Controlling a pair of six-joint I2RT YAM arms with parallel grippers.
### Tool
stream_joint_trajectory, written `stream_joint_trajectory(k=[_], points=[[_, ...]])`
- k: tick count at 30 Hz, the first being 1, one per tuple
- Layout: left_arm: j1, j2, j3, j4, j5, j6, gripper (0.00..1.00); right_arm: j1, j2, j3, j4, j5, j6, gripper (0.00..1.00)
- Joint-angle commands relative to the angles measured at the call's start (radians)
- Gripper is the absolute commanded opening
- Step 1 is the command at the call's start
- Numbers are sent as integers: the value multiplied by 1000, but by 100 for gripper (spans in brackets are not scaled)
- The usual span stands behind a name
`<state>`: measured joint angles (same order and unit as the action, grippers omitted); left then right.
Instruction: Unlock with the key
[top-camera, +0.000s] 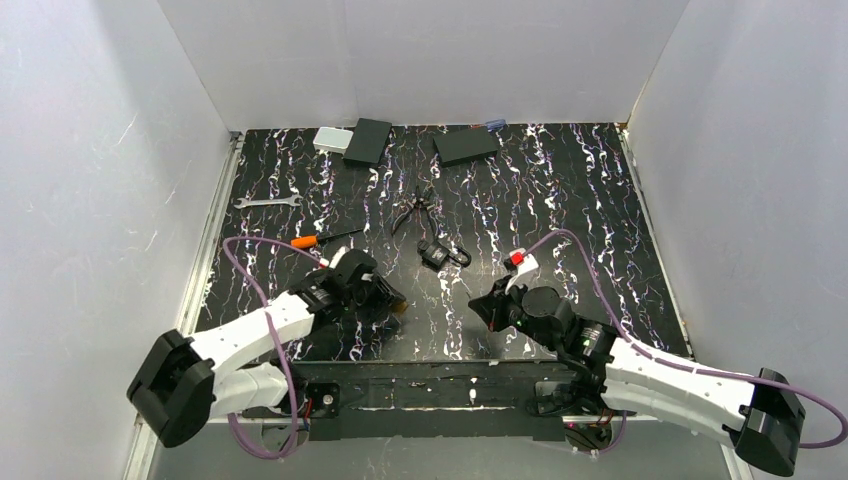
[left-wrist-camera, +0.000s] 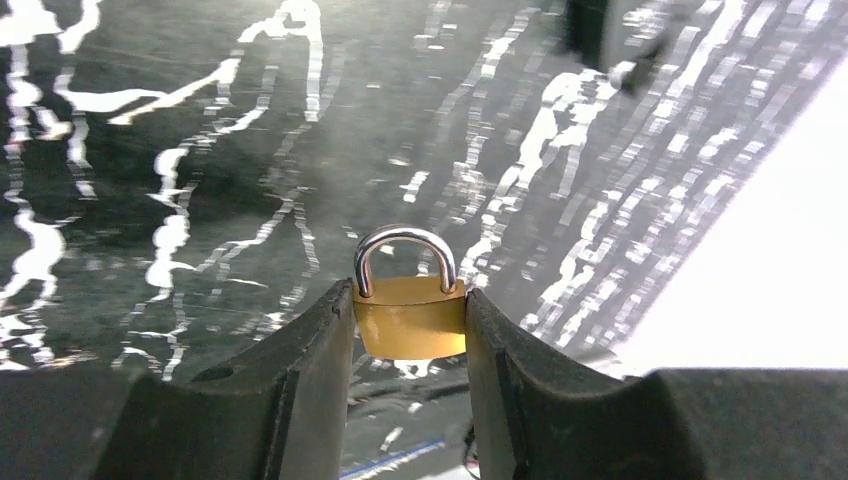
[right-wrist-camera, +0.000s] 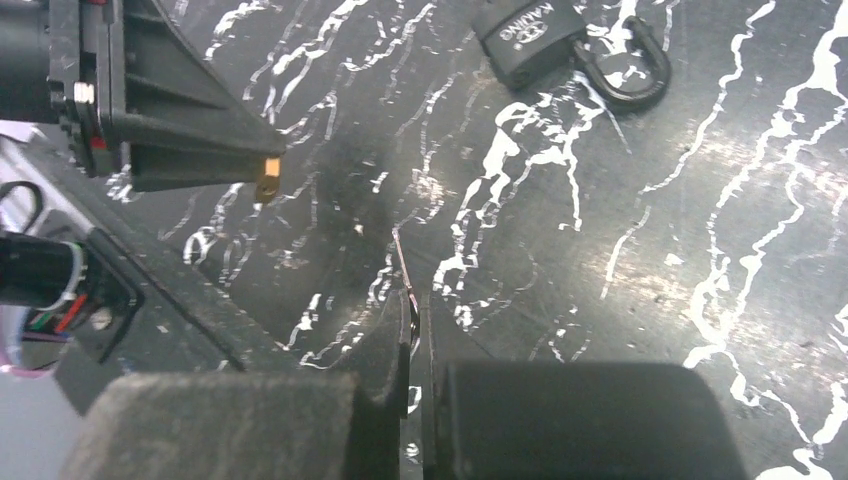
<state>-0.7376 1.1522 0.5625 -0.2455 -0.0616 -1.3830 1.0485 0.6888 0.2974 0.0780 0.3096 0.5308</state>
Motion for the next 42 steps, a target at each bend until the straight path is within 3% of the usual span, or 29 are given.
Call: stream_joint_trajectory(k=[1, 11, 21, 32, 38, 42], points=[[44, -99, 0, 77, 120, 44, 0, -1, -1, 112, -26, -77, 58, 1], [191, -252, 0, 100, 410, 62, 0, 11, 81, 303, -153, -196, 70, 1], [264, -295, 27, 154, 590, 62, 0, 74, 186, 440, -186, -242, 105, 1], [279, -361, -25, 322, 601, 47, 0, 131, 254, 373, 102, -340, 258, 1], [280, -495, -37, 329, 472, 98, 0, 134, 290, 355, 230, -341, 329, 1], [283, -582, -65, 396, 398, 123, 0, 134, 319, 324, 402, -369, 387, 1]])
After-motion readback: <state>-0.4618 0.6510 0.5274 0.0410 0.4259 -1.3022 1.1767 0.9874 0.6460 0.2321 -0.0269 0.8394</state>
